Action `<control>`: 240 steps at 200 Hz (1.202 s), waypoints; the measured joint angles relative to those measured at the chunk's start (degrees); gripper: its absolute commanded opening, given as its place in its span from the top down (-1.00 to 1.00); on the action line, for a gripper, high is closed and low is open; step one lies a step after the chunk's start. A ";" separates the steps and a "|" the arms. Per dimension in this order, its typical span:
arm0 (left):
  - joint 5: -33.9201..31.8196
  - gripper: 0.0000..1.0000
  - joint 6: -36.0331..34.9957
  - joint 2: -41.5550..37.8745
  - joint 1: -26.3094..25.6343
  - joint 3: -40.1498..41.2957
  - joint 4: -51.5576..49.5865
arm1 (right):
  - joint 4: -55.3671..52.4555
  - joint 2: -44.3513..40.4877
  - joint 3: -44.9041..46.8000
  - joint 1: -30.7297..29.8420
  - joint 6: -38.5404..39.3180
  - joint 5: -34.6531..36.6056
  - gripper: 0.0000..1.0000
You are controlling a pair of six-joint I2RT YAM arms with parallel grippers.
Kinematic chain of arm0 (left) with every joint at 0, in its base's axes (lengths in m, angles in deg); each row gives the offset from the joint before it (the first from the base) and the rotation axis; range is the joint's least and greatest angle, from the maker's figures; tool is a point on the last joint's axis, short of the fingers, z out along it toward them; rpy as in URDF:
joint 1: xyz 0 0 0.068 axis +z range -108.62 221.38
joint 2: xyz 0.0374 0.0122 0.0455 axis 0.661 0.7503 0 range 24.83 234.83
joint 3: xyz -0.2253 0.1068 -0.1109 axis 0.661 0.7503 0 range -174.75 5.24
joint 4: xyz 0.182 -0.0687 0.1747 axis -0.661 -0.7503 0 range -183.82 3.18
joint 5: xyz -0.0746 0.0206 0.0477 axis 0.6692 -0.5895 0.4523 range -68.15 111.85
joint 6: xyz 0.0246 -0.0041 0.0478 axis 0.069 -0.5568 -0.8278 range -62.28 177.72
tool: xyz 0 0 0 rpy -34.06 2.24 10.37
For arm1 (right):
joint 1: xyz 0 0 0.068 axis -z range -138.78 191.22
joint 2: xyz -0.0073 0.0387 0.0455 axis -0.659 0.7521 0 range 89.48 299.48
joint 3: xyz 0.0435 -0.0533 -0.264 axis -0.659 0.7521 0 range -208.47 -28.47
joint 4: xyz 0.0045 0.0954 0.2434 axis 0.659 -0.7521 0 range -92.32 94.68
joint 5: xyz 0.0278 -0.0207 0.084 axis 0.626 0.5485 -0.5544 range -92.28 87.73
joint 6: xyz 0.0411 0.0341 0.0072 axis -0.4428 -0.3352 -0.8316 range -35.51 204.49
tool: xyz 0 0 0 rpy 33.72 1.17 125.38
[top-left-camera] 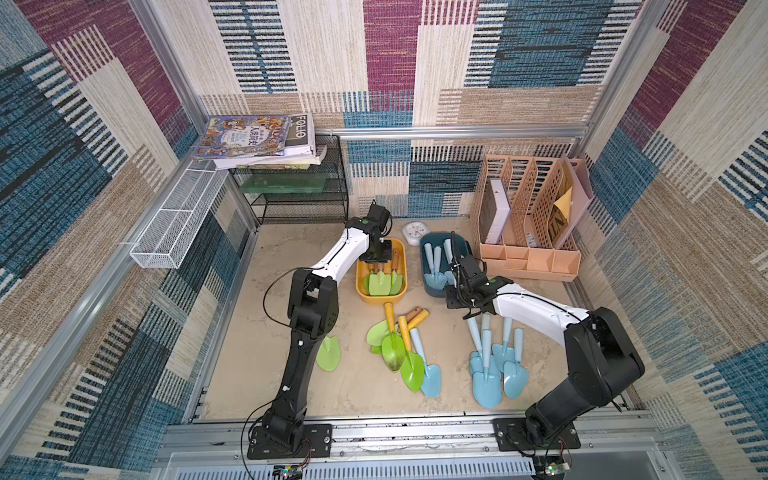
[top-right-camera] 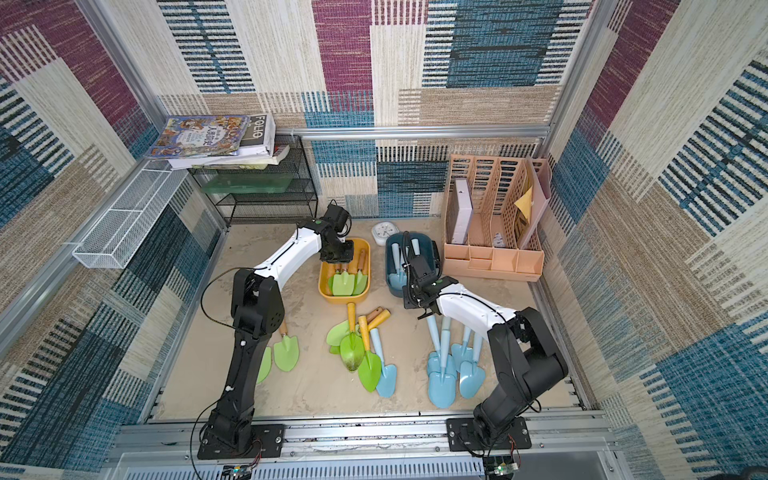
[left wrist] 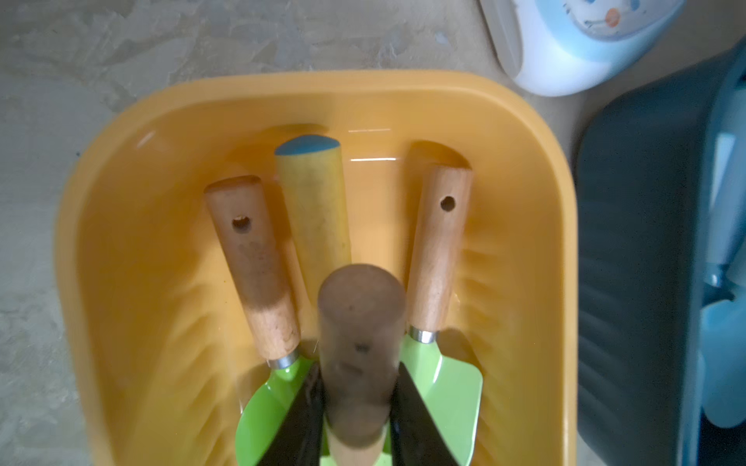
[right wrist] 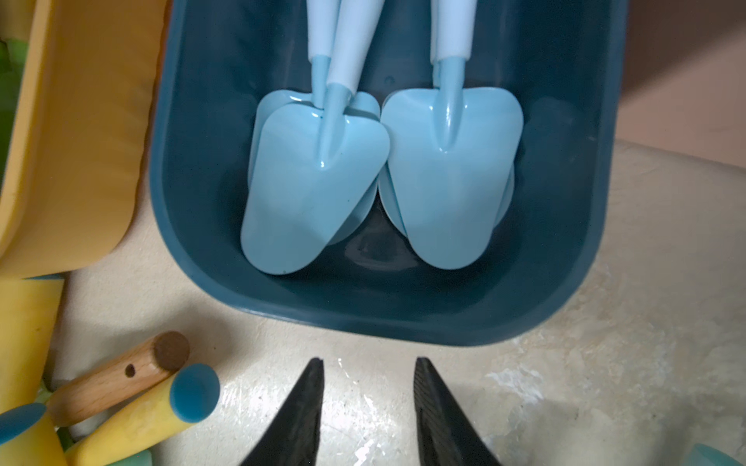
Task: Sort the small shovels by color and place them into the storage box
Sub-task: Place the shovel in the storage box, then pick up the shovel from the center of the board.
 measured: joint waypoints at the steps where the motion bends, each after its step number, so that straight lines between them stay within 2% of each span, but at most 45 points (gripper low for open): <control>1: 0.00 0.26 0.02 -0.04 0.00 -0.04 -0.02 | 0.07 -0.07 0.04 0.02 0.00 -0.02 0.16; 23: 0.00 0.15 0.17 -1.64 -0.24 -0.11 -0.15 | 1.03 -1.81 1.64 0.09 0.09 -0.96 0.11; 59: 0.13 0.12 1.09 -8.22 -0.59 4.44 -0.02 | 1.29 -4.46 4.39 -2.97 1.64 -2.27 0.07; 79: 0.11 0.12 2.75 -13.57 -0.76 11.21 1.07 | 1.33 -5.73 5.25 -7.08 2.89 -2.47 0.07; 115: -0.07 0.12 8.02 -24.92 -0.94 30.82 6.08 | 1.29 -5.88 5.79 -14.78 3.63 -4.28 0.06; 139: -0.48 0.12 10.91 -29.44 -0.96 39.36 8.68 | 1.16 -4.37 5.79 -19.58 2.99 -4.66 0.04; 184: -1.18 0.11 11.80 -32.68 -0.92 44.35 10.51 | 0.55 -0.72 6.12 -24.26 -0.09 -3.93 0.03; 240: -1.22 0.11 12.20 -36.11 -0.94 48.50 11.61 | 0.83 0.13 7.41 -25.16 -3.80 -2.21 0.05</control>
